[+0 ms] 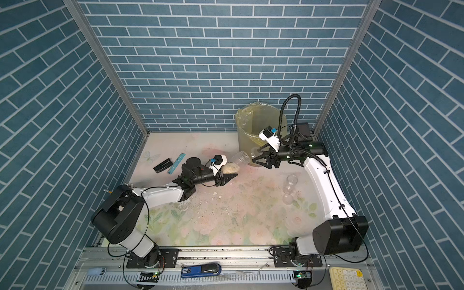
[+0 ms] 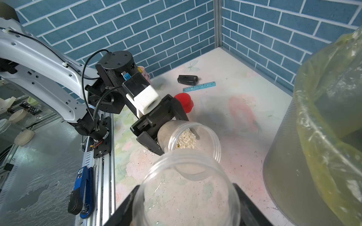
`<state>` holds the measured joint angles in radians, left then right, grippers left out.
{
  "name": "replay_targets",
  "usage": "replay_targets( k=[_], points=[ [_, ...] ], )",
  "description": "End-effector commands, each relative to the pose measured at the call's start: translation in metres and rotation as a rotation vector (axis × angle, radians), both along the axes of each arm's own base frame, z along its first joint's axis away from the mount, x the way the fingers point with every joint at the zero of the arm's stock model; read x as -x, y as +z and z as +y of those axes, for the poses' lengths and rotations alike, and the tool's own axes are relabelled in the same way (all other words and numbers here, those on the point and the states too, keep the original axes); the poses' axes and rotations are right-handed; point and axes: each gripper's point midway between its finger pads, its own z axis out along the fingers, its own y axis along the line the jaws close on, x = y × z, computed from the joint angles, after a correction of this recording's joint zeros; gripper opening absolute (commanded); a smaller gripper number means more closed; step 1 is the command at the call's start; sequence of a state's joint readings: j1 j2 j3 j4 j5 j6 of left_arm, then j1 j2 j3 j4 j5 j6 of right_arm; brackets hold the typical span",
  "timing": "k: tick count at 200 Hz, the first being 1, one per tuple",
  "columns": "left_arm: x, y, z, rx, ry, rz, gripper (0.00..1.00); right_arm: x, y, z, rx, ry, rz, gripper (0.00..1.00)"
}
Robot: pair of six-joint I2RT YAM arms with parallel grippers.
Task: Empty moldy rice from jars
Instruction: Place the lid at the center of the board.
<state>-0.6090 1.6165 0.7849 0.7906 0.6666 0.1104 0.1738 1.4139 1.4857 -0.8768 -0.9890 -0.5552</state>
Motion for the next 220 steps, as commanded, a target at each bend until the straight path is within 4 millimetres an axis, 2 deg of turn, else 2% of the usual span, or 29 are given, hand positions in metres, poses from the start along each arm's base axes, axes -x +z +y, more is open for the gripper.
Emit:
replay_targets(
  k=[1,44,59,99,119,125,145,186,220],
  points=[
    [-0.001,0.015,0.001,0.037,0.011,-0.040,0.00,-0.001,-0.008,-0.005,0.035,-0.043,-0.021,0.12],
    [0.006,0.031,0.010,0.044,0.034,-0.070,0.00,-0.007,-0.050,-0.015,0.043,-0.244,0.146,0.12],
    [0.009,0.037,0.014,0.044,0.043,-0.080,0.00,-0.008,-0.068,-0.023,0.071,-0.353,0.202,0.15],
    [0.017,0.044,0.025,0.052,0.075,-0.091,0.00,0.015,-0.122,-0.032,0.241,-0.508,0.267,0.20],
    [0.018,0.050,0.027,0.063,0.085,-0.098,0.00,0.018,-0.151,-0.040,0.314,-0.621,0.312,0.20],
    [0.020,0.040,0.029,0.050,0.088,-0.080,0.00,0.018,-0.159,-0.041,0.321,-0.650,0.334,0.20],
    [0.022,0.039,0.031,0.047,0.095,-0.073,0.00,0.021,-0.190,-0.050,0.348,-0.763,0.389,0.19],
    [0.024,0.037,0.035,0.043,0.108,-0.072,0.00,0.020,-0.214,-0.055,0.322,-0.860,0.375,0.21],
    [0.025,0.032,0.030,0.025,0.097,-0.054,0.00,0.020,-0.243,-0.068,0.424,-0.946,0.430,0.23]
  ],
)
